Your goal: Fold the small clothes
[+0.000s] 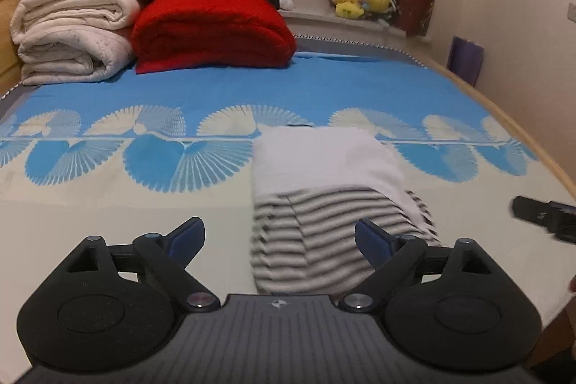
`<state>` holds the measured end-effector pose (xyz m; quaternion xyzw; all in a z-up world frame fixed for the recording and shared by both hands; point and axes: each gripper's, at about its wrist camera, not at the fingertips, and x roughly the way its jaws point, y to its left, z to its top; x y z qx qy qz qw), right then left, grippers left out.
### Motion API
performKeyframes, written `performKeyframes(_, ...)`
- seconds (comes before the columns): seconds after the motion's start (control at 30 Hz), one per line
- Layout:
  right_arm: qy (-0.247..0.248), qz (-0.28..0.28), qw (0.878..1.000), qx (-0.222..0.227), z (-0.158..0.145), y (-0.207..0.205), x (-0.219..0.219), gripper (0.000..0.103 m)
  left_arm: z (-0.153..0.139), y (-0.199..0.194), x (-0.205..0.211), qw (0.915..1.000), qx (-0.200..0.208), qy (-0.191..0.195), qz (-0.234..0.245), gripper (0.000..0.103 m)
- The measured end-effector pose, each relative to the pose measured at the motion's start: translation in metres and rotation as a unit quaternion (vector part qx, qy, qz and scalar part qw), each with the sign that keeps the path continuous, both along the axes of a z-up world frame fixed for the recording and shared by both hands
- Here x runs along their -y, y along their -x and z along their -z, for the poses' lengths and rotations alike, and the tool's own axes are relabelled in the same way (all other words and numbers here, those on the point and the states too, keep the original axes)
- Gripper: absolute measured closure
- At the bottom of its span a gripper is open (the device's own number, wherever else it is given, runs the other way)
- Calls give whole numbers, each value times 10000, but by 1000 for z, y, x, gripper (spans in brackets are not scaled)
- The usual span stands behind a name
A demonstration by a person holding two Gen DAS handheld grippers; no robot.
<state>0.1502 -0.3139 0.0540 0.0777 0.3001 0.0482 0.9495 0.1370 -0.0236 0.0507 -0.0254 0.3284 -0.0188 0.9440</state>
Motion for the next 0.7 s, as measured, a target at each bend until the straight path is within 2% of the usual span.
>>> performKeyframes(0.13,-37,80,10000,29,-6,34,-10,1,1,31,21,9994,-121,44,320,10)
performKeyframes(0.23,105,123,9998,126,-5,52,-16,1,-3,39,28,9995,-284,-94,127,9)
performKeyframes(0.3,104,176,9998,70,-3,56,-15,1,-1,47,28,9996,-214,-155,-19,7)
performKeyframes(0.33,38,196,9998,39,-2,57,-14,1,3,48,27,9996,-229,-156,-88,1)
performKeyframes(0.43,-74,187,9997,-119,2,60,-14,1,14,48,22,9992,-316,-89,-209,1)
performKeyframes(0.53,73,134,9998,-148,5,59,-20,1,32,46,13,9994,-264,-134,-203,1)
performKeyframes(0.6,152,72,9997,-178,7,56,-26,1,41,36,10,9975,-564,-216,-357,1)
performKeyframes(0.63,200,22,9996,-202,9,54,-29,1,39,35,6,9984,-477,-74,-298,1)
performKeyframes(0.7,323,-68,9992,-244,13,48,-37,1,37,34,5,9988,-355,-43,-344,1)
